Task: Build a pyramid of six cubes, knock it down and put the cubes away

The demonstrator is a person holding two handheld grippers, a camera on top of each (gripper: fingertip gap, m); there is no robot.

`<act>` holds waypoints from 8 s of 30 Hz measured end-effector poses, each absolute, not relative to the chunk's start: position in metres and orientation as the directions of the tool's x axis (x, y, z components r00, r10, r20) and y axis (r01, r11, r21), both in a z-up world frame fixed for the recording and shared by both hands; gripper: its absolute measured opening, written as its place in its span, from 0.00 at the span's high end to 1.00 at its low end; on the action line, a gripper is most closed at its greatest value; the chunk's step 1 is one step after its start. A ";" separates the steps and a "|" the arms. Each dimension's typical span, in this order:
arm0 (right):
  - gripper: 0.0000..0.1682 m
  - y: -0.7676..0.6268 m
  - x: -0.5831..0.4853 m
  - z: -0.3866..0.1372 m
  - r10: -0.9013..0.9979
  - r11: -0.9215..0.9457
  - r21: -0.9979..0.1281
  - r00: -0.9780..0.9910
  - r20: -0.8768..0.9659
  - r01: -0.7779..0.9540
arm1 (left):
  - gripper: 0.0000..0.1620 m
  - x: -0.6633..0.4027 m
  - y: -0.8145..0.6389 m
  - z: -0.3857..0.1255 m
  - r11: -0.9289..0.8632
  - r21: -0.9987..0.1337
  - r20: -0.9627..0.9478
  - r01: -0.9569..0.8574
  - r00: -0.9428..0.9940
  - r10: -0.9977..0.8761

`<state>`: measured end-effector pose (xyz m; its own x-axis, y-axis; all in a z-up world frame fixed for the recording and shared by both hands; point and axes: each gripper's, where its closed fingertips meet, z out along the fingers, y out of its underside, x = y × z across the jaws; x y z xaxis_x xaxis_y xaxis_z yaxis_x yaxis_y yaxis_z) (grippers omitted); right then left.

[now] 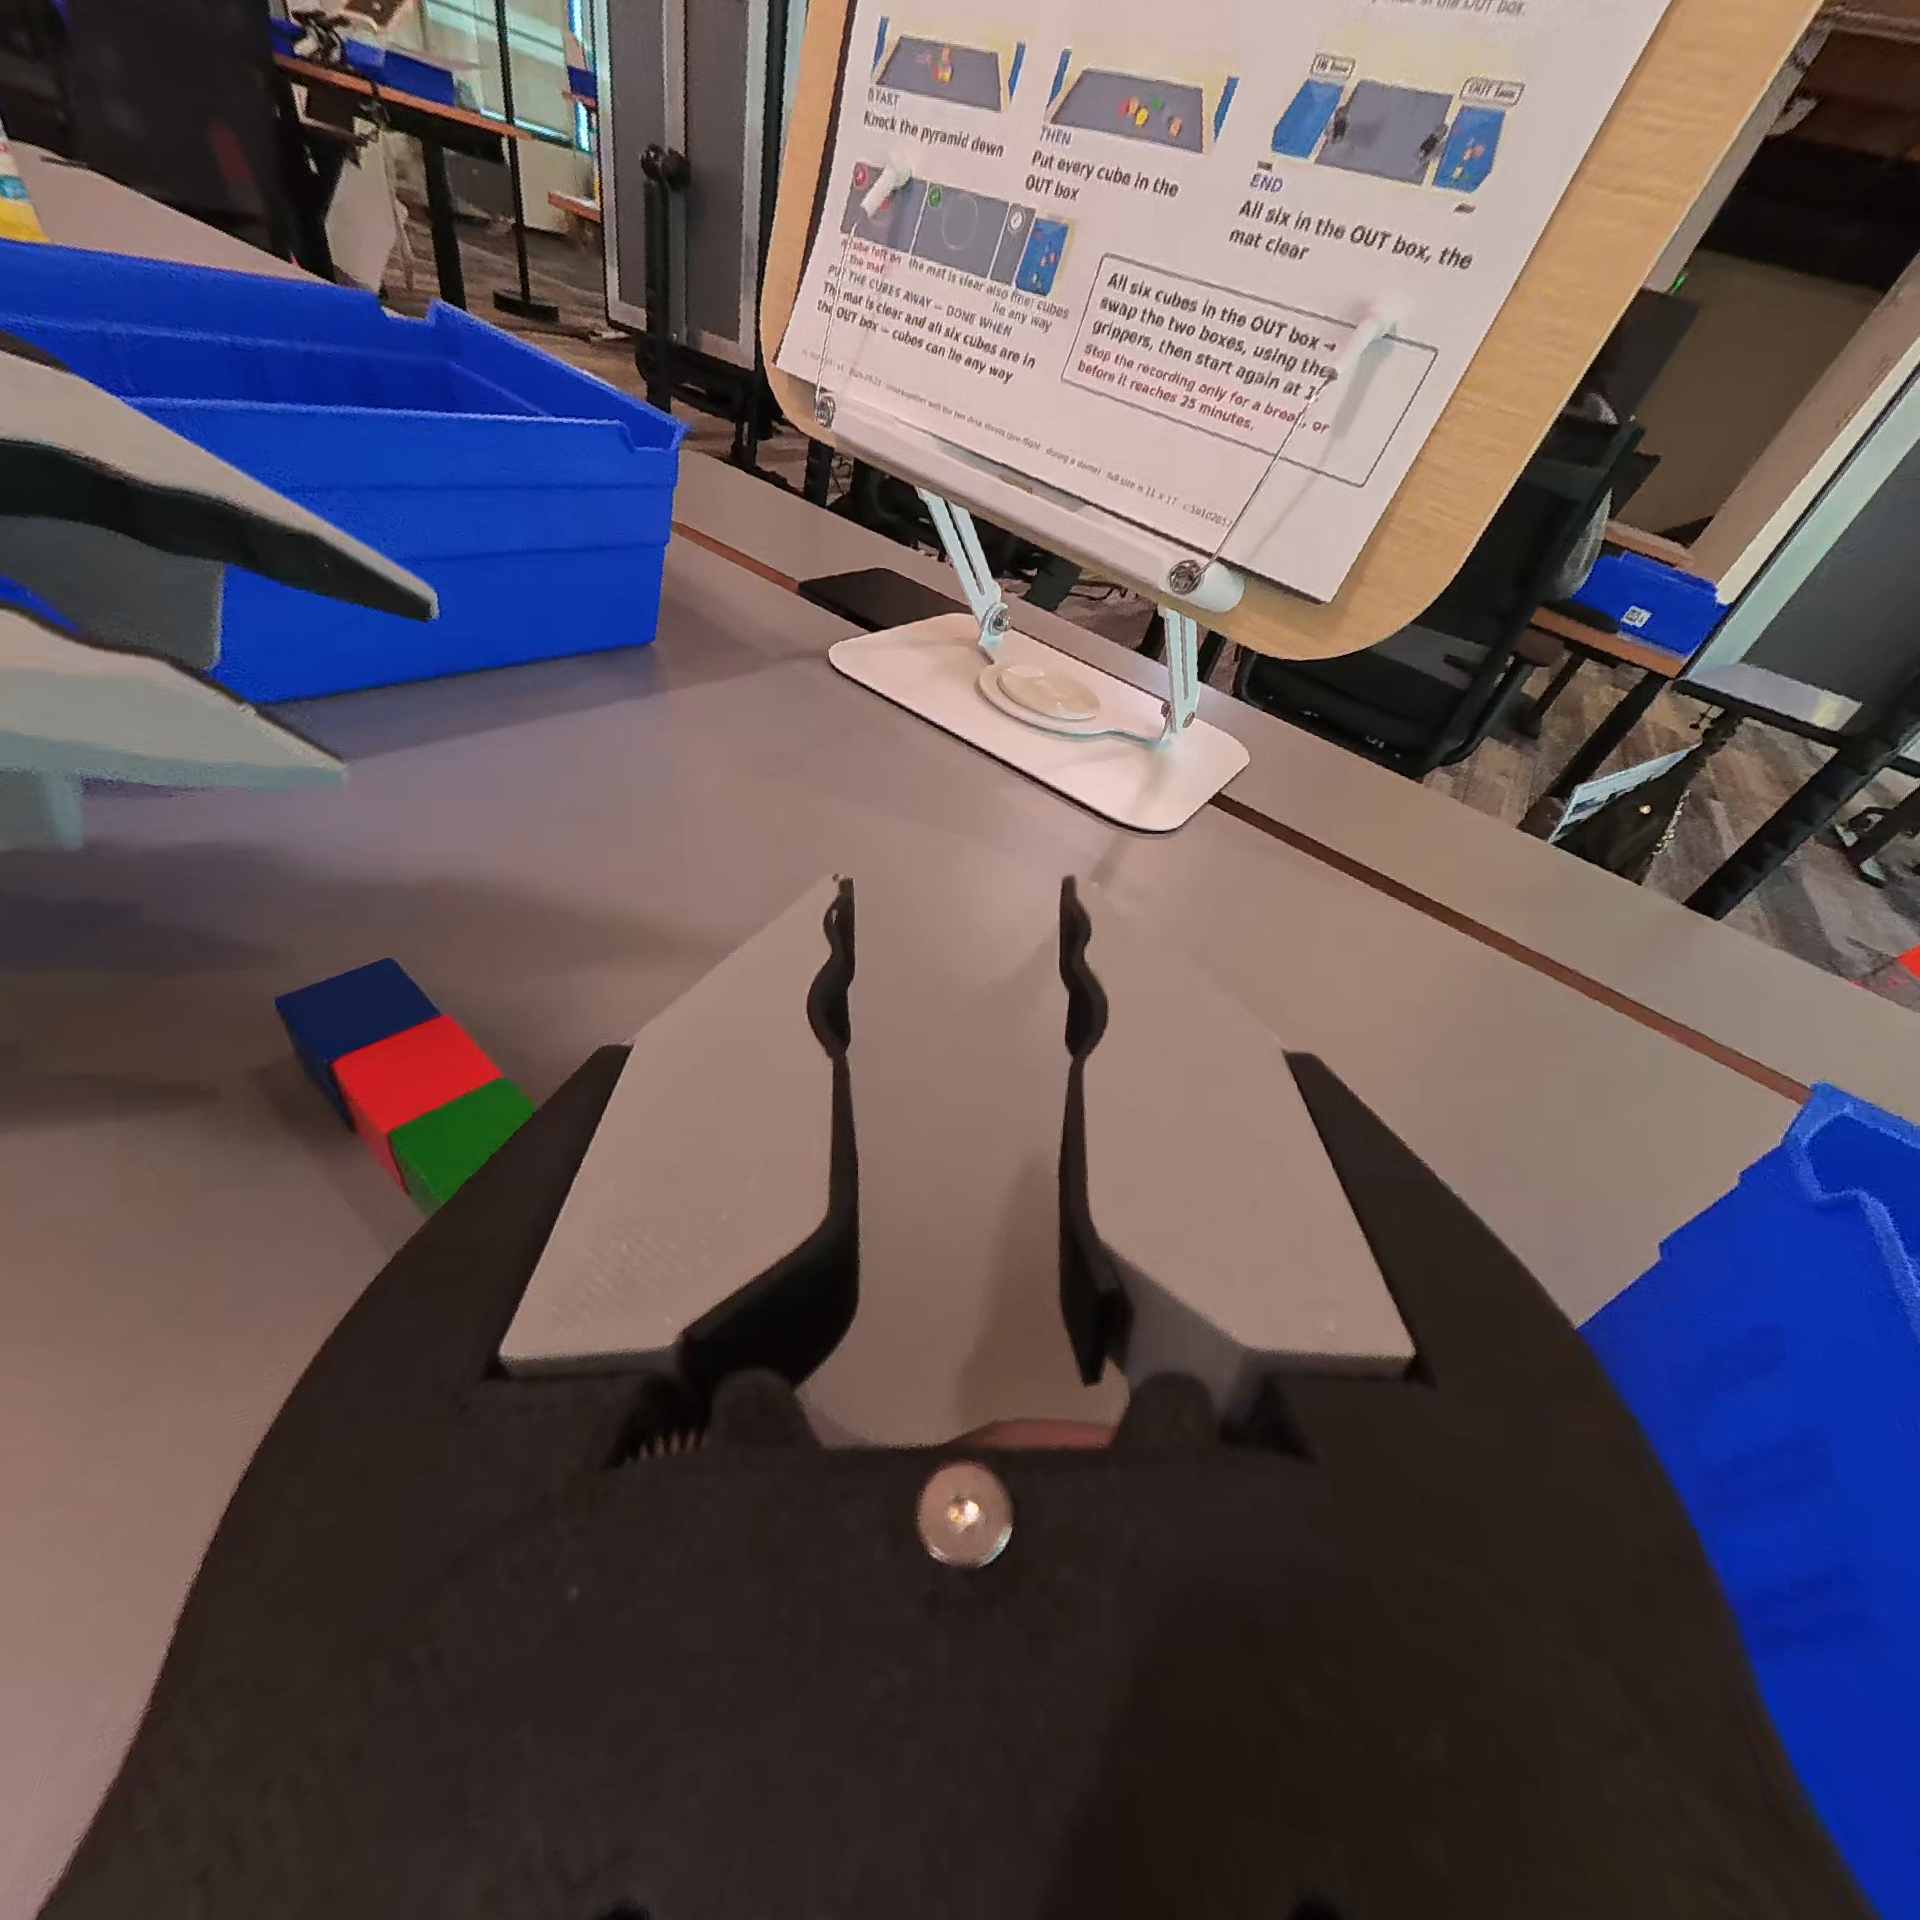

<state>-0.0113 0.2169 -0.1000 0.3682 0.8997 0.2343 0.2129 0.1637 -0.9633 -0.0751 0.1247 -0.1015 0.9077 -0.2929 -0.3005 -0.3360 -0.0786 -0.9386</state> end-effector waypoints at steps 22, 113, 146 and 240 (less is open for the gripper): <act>0.82 0.217 -0.061 -0.101 0.913 0.299 -0.940 0.237 0.332 0.163 | 0.77 -0.091 0.124 -0.098 -0.204 -0.969 -0.087 -0.143 0.962 -0.260; 0.76 0.200 -0.029 -0.093 0.981 0.048 -0.998 0.188 0.056 0.045 | 0.67 -0.057 0.131 -0.146 -0.316 -0.921 -0.117 -0.229 0.935 -0.336; 0.77 0.231 -0.037 -0.095 0.909 0.232 -0.961 0.318 0.269 0.151 | 0.63 -0.081 0.116 -0.111 -0.197 -0.969 -0.111 -0.147 0.977 -0.185; 0.83 0.080 -0.032 -0.108 0.882 0.168 -0.966 -0.468 0.057 0.198 | 0.84 -0.018 0.089 -0.128 -0.201 -0.780 -0.206 -0.593 0.547 -0.811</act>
